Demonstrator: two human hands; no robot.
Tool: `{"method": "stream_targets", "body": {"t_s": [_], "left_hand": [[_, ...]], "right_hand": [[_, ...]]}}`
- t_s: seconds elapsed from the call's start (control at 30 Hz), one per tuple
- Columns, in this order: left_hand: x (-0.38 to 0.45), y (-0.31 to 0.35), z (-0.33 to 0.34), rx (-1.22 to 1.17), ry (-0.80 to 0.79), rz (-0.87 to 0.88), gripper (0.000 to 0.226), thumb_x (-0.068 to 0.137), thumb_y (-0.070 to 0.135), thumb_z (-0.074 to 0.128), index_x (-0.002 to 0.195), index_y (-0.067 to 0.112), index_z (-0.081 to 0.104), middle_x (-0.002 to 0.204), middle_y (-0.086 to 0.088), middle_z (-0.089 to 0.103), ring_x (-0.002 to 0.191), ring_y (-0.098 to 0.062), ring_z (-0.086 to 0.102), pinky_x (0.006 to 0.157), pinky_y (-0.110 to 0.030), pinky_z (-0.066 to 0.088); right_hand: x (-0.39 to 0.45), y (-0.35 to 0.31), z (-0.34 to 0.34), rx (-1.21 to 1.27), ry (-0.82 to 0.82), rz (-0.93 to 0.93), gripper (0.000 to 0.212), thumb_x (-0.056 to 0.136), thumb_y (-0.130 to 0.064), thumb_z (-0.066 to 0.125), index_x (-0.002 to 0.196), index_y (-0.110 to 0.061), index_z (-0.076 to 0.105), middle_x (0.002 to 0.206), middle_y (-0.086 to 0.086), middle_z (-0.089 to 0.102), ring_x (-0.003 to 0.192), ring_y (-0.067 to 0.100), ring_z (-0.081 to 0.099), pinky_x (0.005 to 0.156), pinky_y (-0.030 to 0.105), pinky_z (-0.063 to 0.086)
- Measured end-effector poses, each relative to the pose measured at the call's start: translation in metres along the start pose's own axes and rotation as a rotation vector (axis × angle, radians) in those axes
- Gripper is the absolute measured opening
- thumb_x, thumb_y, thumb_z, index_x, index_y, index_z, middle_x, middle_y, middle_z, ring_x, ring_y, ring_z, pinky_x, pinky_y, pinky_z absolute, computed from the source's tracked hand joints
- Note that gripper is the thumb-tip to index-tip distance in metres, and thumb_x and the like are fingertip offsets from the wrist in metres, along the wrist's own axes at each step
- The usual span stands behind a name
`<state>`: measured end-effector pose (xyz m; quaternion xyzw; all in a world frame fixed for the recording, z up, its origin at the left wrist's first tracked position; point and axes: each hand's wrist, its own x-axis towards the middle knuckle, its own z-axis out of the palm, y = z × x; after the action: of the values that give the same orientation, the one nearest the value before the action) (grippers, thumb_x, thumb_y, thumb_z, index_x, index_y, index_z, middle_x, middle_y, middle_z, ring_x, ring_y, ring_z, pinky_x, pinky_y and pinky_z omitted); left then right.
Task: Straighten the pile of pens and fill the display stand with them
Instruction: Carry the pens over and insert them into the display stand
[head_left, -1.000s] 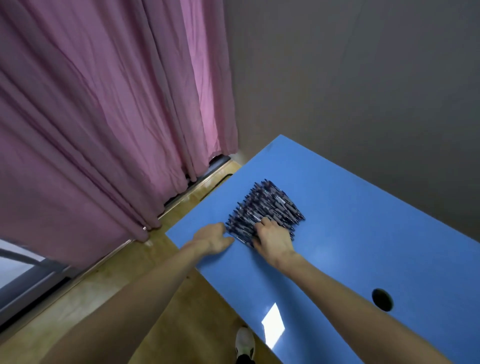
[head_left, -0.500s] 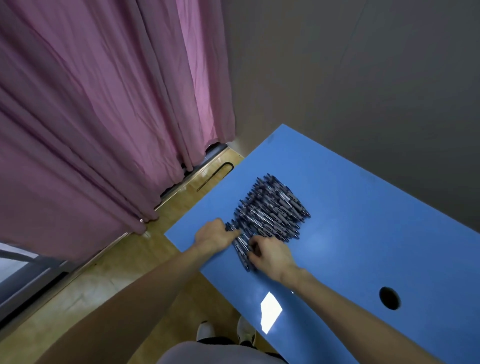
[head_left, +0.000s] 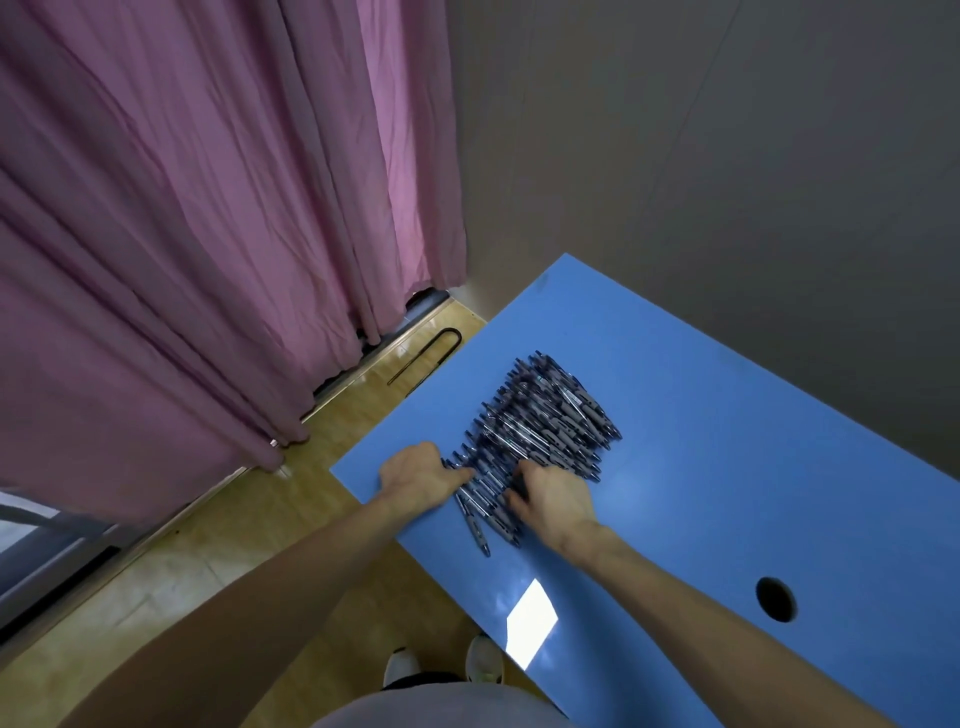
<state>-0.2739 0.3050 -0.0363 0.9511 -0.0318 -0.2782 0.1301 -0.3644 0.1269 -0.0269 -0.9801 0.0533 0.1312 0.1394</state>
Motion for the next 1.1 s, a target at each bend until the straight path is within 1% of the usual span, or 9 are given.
{"method": "stream_targets", "body": {"t_s": [0.1,0.23,0.37,0.5,0.63,0.77,0.9,1.03,1.1], "left_hand": [[-0.004,0.001,-0.007,0.01,0.018,-0.003,0.064,0.081,0.077,0.063,0.09,0.017,0.047,0.077,0.002,0.054,0.068,-0.016,0.052,0.052,-0.033,0.035],[-0.008,0.004,-0.013,-0.008,0.026,0.042,0.072,0.081,0.071,0.07,0.114,0.012,0.045,0.086,0.001,0.055,0.074,-0.016,0.051,0.06,-0.035,0.043],[-0.012,0.003,-0.016,0.019,0.052,0.06,0.071,0.082,0.07,0.07,0.115,0.012,0.044,0.084,0.002,0.054,0.072,-0.015,0.05,0.058,-0.034,0.041],[-0.02,-0.002,-0.014,0.051,0.097,0.068,0.075,0.085,0.071,0.065,0.121,0.009,0.042,0.079,0.002,0.054,0.066,-0.014,0.05,0.051,-0.033,0.038],[-0.03,-0.005,-0.006,0.045,0.123,0.081,0.085,0.082,0.08,0.059,0.126,0.009,0.038,0.075,0.003,0.055,0.063,-0.012,0.05,0.046,-0.032,0.032],[-0.035,-0.003,0.004,0.009,0.107,0.072,0.075,0.086,0.07,0.065,0.124,0.011,0.038,0.073,0.004,0.053,0.063,-0.013,0.052,0.046,-0.031,0.032],[-0.034,-0.003,0.005,-0.025,0.109,0.061,0.077,0.085,0.068,0.067,0.128,0.013,0.036,0.076,0.003,0.056,0.065,-0.013,0.054,0.047,-0.032,0.034],[-0.032,-0.006,0.004,-0.027,0.133,0.064,0.087,0.084,0.072,0.065,0.139,0.012,0.034,0.087,0.002,0.062,0.075,-0.017,0.058,0.051,-0.032,0.038],[-0.031,-0.009,0.005,-0.029,0.135,0.067,0.088,0.085,0.073,0.064,0.14,0.012,0.034,0.09,0.001,0.063,0.078,-0.018,0.059,0.053,-0.033,0.041]], "right_hand": [[0.003,-0.003,-0.008,-0.075,-0.024,-0.024,0.022,0.102,-0.038,0.053,0.101,-0.016,0.059,0.093,0.005,0.071,0.08,0.026,0.064,0.062,0.03,0.039],[0.009,-0.006,-0.016,-0.112,-0.074,-0.014,0.022,0.097,-0.036,0.063,0.088,-0.019,0.052,0.095,0.006,0.07,0.084,0.026,0.065,0.065,0.03,0.042],[0.009,-0.007,-0.016,-0.151,-0.076,-0.016,0.021,0.095,-0.035,0.067,0.088,-0.018,0.055,0.095,0.006,0.071,0.081,0.025,0.065,0.065,0.029,0.045],[0.004,-0.009,-0.011,-0.168,-0.062,-0.007,0.019,0.098,-0.033,0.063,0.099,-0.015,0.063,0.095,0.005,0.071,0.081,0.025,0.064,0.064,0.029,0.044],[0.003,-0.011,-0.012,-0.129,-0.067,0.026,0.019,0.098,-0.034,0.062,0.095,-0.017,0.058,0.094,0.005,0.07,0.082,0.024,0.066,0.063,0.029,0.044],[0.002,-0.012,-0.012,-0.098,-0.079,0.056,0.019,0.097,-0.034,0.063,0.091,-0.017,0.058,0.086,0.003,0.067,0.073,0.021,0.056,0.061,0.028,0.043],[-0.001,-0.011,-0.011,-0.105,-0.084,0.064,0.021,0.096,-0.034,0.064,0.086,-0.016,0.061,0.078,0.0,0.061,0.07,0.021,0.058,0.058,0.026,0.04],[-0.006,-0.006,-0.011,-0.04,0.0,0.044,0.02,0.098,-0.035,0.059,0.104,-0.016,0.061,0.09,0.004,0.071,0.083,0.025,0.067,0.061,0.029,0.041],[-0.01,-0.002,-0.01,-0.007,0.083,0.044,0.022,0.101,-0.036,0.056,0.115,-0.019,0.053,0.091,0.003,0.07,0.077,0.024,0.063,0.061,0.03,0.039]]}}
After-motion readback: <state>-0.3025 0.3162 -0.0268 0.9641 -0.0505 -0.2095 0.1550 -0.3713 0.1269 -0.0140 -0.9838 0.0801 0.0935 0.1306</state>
